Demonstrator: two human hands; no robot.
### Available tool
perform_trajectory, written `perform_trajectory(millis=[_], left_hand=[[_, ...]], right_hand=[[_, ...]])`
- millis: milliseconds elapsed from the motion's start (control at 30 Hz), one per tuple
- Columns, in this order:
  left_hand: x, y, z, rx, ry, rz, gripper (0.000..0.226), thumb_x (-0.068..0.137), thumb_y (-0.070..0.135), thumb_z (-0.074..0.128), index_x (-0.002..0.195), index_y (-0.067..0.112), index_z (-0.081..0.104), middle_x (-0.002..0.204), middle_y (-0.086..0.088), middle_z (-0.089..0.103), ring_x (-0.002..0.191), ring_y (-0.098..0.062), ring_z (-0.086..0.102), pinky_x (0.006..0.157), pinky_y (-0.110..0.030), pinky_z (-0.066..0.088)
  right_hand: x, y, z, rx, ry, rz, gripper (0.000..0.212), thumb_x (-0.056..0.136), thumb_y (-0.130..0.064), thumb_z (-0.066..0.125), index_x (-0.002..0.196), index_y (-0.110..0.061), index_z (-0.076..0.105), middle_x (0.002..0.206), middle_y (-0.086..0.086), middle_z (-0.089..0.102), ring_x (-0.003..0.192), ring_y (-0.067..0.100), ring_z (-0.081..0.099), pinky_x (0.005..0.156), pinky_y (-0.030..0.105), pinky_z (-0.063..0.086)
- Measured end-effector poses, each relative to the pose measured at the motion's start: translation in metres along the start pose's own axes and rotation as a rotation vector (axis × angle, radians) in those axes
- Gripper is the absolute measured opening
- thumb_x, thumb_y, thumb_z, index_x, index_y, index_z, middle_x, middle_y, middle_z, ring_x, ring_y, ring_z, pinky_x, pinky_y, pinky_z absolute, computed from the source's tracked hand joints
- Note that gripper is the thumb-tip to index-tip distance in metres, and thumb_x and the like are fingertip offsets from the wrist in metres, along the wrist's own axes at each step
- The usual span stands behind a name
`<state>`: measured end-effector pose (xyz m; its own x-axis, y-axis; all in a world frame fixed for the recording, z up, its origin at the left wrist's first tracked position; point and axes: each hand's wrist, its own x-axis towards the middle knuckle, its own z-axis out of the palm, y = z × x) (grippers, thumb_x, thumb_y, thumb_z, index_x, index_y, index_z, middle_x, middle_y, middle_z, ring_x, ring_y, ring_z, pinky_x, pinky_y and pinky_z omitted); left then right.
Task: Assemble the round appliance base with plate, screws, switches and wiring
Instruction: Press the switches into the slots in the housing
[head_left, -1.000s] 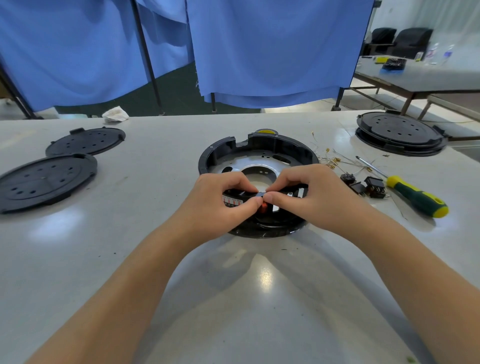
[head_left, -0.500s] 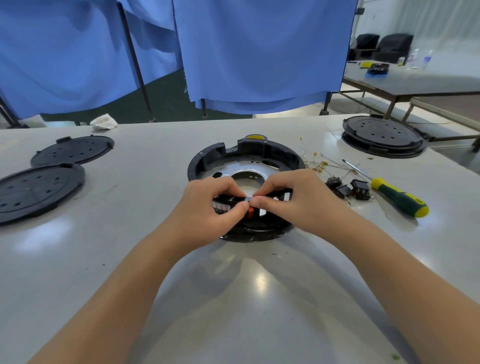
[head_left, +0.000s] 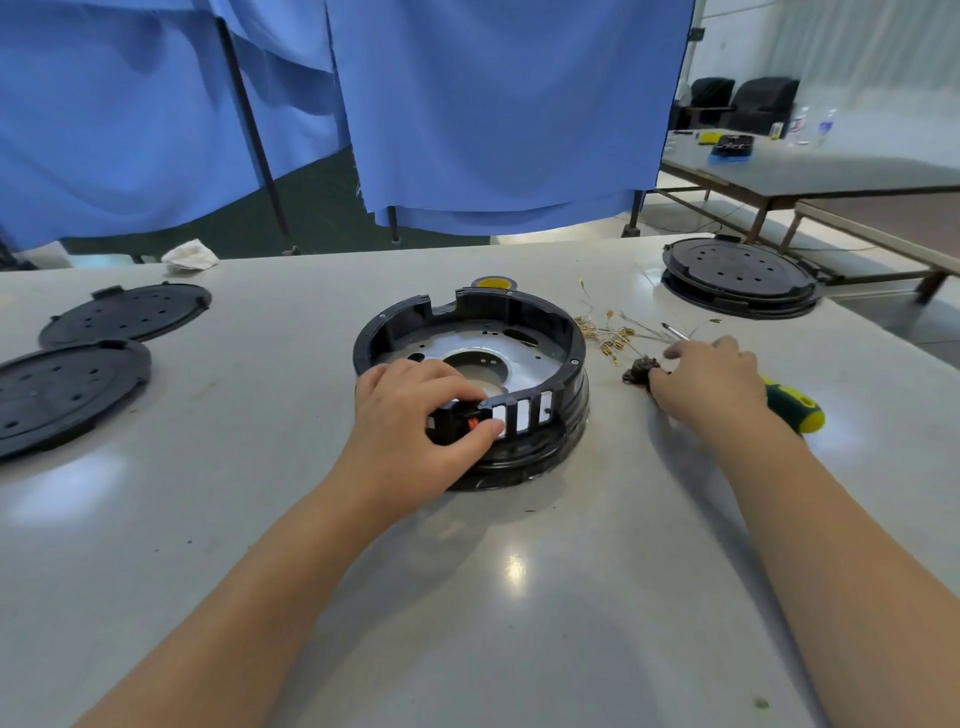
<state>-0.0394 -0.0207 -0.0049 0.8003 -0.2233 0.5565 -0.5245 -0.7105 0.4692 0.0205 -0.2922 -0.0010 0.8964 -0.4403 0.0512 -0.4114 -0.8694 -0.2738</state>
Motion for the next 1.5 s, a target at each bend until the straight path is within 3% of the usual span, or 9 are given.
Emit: perform_trajectory(millis=[200,433,533,700,833,1000,1133,1233,1500], left_hand=[[0.0,0.0,0.0,-0.018,-0.024,-0.015,0.013,0.076,0.044,0.065,0.086,0.036,0.068,0.091,0.018,0.065,0.098,-0.006,0.055,0.102,-0.031,0.025],[0.003,-0.001,-0.006,-0.065,-0.049,-0.026,0.012,0.075,0.045,0.065,0.086,0.042,0.067,0.092,0.02,0.065,0.101,0.002,0.052,0.104,-0.03,0.023],[0.004,-0.005,-0.01,-0.07,-0.06,-0.031,0.013,0.075,0.044,0.068,0.087,0.04,0.07,0.094,0.021,0.064,0.102,0.003,0.05,0.105,-0.03,0.024],[0.003,-0.004,-0.012,-0.078,-0.045,-0.029,0.028,0.067,0.053,0.07,0.09,0.037,0.071,0.094,0.023,0.063,0.108,0.007,0.045,0.104,-0.028,0.026],[0.004,0.005,-0.016,-0.108,0.035,0.038,0.049,0.064,0.053,0.079,0.103,0.026,0.067,0.101,0.017,0.064,0.103,-0.005,0.058,0.099,-0.044,0.04],[0.001,0.018,-0.013,-0.034,0.292,0.222,0.03,0.074,0.034,0.073,0.093,0.012,0.066,0.093,0.01,0.061,0.088,-0.01,0.057,0.083,-0.034,0.044],[0.002,0.018,-0.016,-0.093,0.324,0.206,0.01,0.081,0.02,0.072,0.085,0.012,0.068,0.083,0.007,0.065,0.078,-0.009,0.06,0.075,-0.023,0.046],[0.003,0.018,-0.02,-0.332,0.272,-0.007,0.014,0.083,0.016,0.073,0.089,0.028,0.067,0.08,0.016,0.069,0.076,-0.002,0.064,0.071,-0.009,0.046],[0.004,0.015,-0.018,-0.455,0.128,-0.149,0.027,0.092,0.015,0.065,0.108,0.037,0.064,0.095,0.02,0.071,0.096,0.001,0.065,0.091,-0.029,0.051]], right_hand=[[0.002,-0.001,-0.004,0.116,-0.012,0.034,0.047,0.086,-0.002,0.053,0.129,-0.022,0.056,0.126,0.012,0.058,0.116,0.033,0.05,0.09,0.039,0.047],[-0.013,-0.01,-0.018,0.48,0.332,-0.348,0.026,0.085,-0.025,0.069,0.11,-0.016,0.067,0.107,0.006,0.064,0.103,0.024,0.055,0.09,0.037,0.044],[-0.028,-0.026,-0.022,0.79,0.205,-0.482,0.014,0.082,-0.021,0.073,0.096,-0.02,0.07,0.088,0.001,0.066,0.086,0.016,0.061,0.08,0.029,0.052],[-0.068,-0.054,-0.021,1.051,-0.004,-0.729,0.026,0.075,-0.02,0.079,0.094,-0.034,0.07,0.089,-0.008,0.072,0.089,0.01,0.068,0.084,0.028,0.055],[-0.096,-0.068,-0.019,1.194,-0.201,-0.822,0.026,0.069,-0.025,0.08,0.093,-0.028,0.071,0.09,-0.006,0.073,0.088,0.011,0.07,0.075,0.023,0.056],[-0.111,-0.077,-0.015,1.296,-0.326,-0.752,0.026,0.068,-0.024,0.082,0.088,-0.015,0.068,0.081,-0.004,0.071,0.077,0.01,0.068,0.068,0.023,0.054],[-0.11,-0.076,-0.014,1.38,-0.447,-0.657,0.027,0.07,-0.027,0.074,0.093,-0.014,0.069,0.087,0.0,0.075,0.084,0.014,0.071,0.078,0.025,0.056],[-0.107,-0.074,-0.014,1.344,-0.458,-0.671,0.025,0.079,-0.004,0.073,0.101,-0.016,0.07,0.095,0.002,0.075,0.091,0.015,0.071,0.079,0.021,0.053],[-0.104,-0.074,-0.015,1.277,-0.341,-0.729,0.028,0.077,-0.001,0.075,0.096,-0.021,0.073,0.082,0.0,0.072,0.075,0.01,0.067,0.071,0.017,0.053]])
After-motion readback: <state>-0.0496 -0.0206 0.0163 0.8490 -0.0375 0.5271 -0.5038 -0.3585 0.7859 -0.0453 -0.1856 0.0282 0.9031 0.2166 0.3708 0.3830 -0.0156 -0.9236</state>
